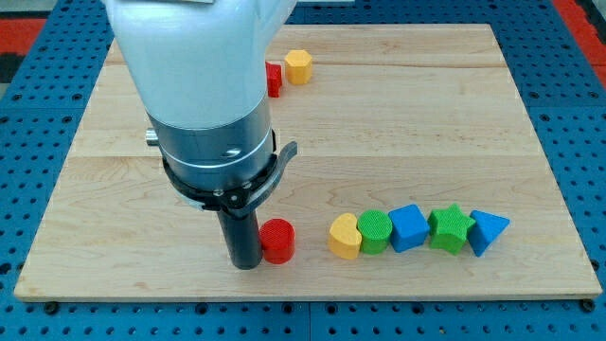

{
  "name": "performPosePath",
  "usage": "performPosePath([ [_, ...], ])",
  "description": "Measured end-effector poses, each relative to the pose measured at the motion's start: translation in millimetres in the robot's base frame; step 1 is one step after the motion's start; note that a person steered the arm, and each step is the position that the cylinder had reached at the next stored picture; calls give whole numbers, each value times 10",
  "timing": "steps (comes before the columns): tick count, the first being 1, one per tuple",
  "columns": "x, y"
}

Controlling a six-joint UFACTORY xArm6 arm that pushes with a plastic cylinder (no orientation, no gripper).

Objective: Place the red circle to the left side of yellow heart

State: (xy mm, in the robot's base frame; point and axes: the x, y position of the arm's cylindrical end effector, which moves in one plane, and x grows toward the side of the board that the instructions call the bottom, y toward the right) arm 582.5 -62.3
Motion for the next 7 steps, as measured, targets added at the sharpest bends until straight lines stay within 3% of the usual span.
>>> performPosePath([
  [4,-41,258],
  [7,-395,103],
])
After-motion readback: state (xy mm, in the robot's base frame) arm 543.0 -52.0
